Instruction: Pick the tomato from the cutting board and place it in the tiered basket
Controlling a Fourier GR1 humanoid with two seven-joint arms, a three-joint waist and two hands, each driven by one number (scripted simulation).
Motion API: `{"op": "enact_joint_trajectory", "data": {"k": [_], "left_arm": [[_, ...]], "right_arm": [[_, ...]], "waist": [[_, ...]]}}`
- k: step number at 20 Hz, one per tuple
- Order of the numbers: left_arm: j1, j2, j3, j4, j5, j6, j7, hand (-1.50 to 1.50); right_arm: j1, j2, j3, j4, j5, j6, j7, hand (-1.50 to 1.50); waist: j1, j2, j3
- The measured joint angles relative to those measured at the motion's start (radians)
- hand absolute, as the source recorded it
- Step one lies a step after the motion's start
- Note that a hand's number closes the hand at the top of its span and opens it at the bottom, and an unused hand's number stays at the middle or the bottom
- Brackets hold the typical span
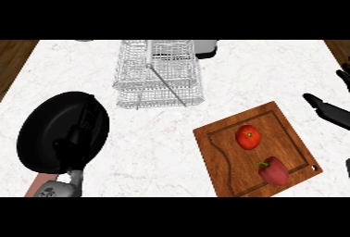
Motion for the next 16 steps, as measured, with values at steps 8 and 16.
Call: {"op": "enact_joint_trajectory", "data": {"k": [8,16], "left_arm": [[0.040,-0.006,0.005,-0.026,0.000,0.008,0.006,0.00],[0.058,-0.017,-0.015,-0.042,-0.004,0.008,0.040,0.00]], "right_arm": [[0.107,-0.202,0.106,-0.130,0.052,0.175,0.210,-1.50],[0.115,-0.441,0.248,-0.319,0.225,0.281,0.498,-1.50]], "waist": [[-0.009,-0.007,-0.005],[0.000,-0.005,-0.007]]}}
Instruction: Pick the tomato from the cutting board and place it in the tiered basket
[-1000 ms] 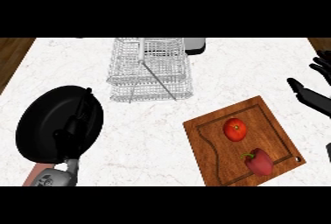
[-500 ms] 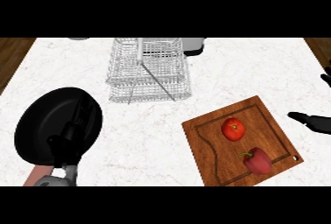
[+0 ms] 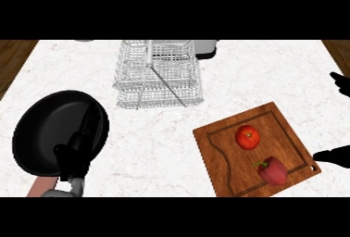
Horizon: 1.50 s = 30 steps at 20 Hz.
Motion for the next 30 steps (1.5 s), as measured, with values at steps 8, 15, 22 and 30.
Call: {"op": "enact_joint_trajectory", "data": {"k": [8,15,22,30], "left_arm": [[0.015,-0.016,-0.014,-0.010,-0.008,0.002,0.018,0.00],[0.006,-0.017,-0.015,-0.005,-0.014,-0.012,0.022,0.00],[0.014,-0.017,-0.008,-0.017,-0.013,-0.019,0.028,0.00],[0.028,-0.024,-0.006,-0.017,-0.029,-0.020,0.014,0.00]], "right_arm": [[-0.026,0.002,0.156,-0.193,0.214,-0.067,0.322,-1.50],[-0.090,0.065,0.307,-0.201,0.398,-0.053,0.493,-1.50],[-0.164,0.129,0.409,-0.147,0.482,0.034,0.624,-1.50],[-0.208,0.246,0.463,-0.080,0.528,0.063,0.657,-1.50]], "waist": [[0.010,0.003,0.002],[0.022,0.007,0.004],[0.026,0.008,0.004],[0.019,0.007,0.006]]}}
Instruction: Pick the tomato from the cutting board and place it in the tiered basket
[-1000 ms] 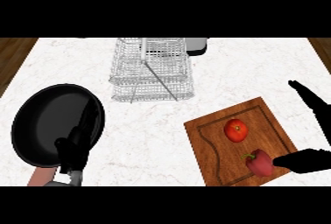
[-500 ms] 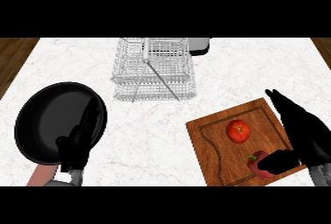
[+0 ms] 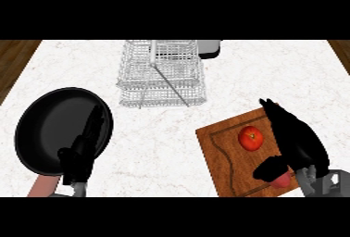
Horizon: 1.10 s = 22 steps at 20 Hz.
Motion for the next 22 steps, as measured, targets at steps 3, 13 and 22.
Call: {"op": "enact_joint_trajectory", "data": {"k": [3,13,22], "left_arm": [[0.007,-0.007,-0.005,-0.007,-0.011,0.008,0.000,0.00],[0.008,-0.002,0.012,-0.012,-0.010,-0.005,0.025,0.00],[0.029,-0.013,0.012,-0.015,-0.013,-0.010,0.037,0.00]], "right_arm": [[-0.021,0.024,0.016,0.029,0.003,0.030,0.015,-1.50],[-0.061,0.085,0.033,0.141,-0.010,0.101,0.032,-1.50],[-0.083,0.110,0.009,0.204,-0.034,0.148,0.025,-1.50]], "waist": [[0.001,0.000,0.000],[-0.002,0.000,0.000],[-0.005,-0.001,0.001]]}}
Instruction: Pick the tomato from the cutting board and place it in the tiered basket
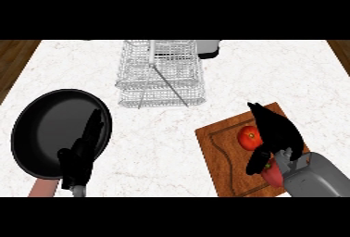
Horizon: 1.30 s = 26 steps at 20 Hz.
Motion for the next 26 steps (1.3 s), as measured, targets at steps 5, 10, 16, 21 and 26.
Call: {"op": "enact_joint_trajectory", "data": {"k": [5,10,16,21,26], "left_arm": [[0.011,-0.008,-0.003,-0.005,-0.004,-0.002,-0.001,0.00],[0.009,-0.010,0.004,-0.007,-0.005,-0.002,0.016,0.00],[0.018,-0.028,-0.005,-0.001,-0.023,0.004,0.011,0.00],[0.018,-0.027,0.007,0.003,-0.015,-0.013,0.001,0.00],[0.020,-0.030,0.003,0.001,-0.031,-0.009,0.015,0.00]], "right_arm": [[0.016,0.015,-0.011,0.044,-0.004,0.016,-0.016,-1.50],[0.032,0.049,-0.017,0.105,0.017,0.018,-0.036,-1.50],[0.035,0.082,-0.035,0.190,0.062,0.012,-0.090,1.50],[0.030,0.114,-0.035,0.226,0.114,-0.003,-0.137,1.50],[0.021,0.108,-0.008,0.246,0.194,-0.015,-0.210,1.50]], "waist": [[-0.001,0.001,-0.001],[-0.001,0.001,-0.001],[-0.001,0.001,-0.002],[-0.002,-0.002,-0.004],[-0.001,-0.003,-0.005]]}}
